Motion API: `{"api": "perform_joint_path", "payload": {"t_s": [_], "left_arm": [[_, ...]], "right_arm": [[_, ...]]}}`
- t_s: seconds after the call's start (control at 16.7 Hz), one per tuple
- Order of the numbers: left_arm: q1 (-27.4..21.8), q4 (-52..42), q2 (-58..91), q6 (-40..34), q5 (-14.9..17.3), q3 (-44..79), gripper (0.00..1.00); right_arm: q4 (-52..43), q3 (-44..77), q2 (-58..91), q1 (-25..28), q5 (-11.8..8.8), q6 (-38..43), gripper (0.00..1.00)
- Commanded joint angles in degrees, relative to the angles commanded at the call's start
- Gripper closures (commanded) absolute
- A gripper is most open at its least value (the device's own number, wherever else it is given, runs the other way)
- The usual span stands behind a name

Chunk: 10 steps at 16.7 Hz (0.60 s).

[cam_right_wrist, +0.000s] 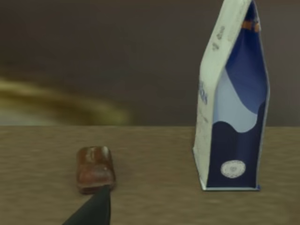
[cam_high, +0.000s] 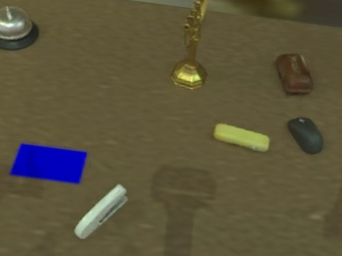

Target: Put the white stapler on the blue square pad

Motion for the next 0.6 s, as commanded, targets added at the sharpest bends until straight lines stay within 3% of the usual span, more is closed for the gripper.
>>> {"api": "perform_joint_path", "payload": {"t_s": [0.3,0.6], "left_arm": [[-1.8,-2.9,3.6,-0.1,0.1,3.5,0.0],[-8.8,-15.3,21.9,-0.4,0.0,18.0,0.0]], "right_arm": [[0.0,0.0,0.0,0.0,0.0,0.0,0.0],[0.0,0.0,0.0,0.0,0.0,0.0,0.0]]}}
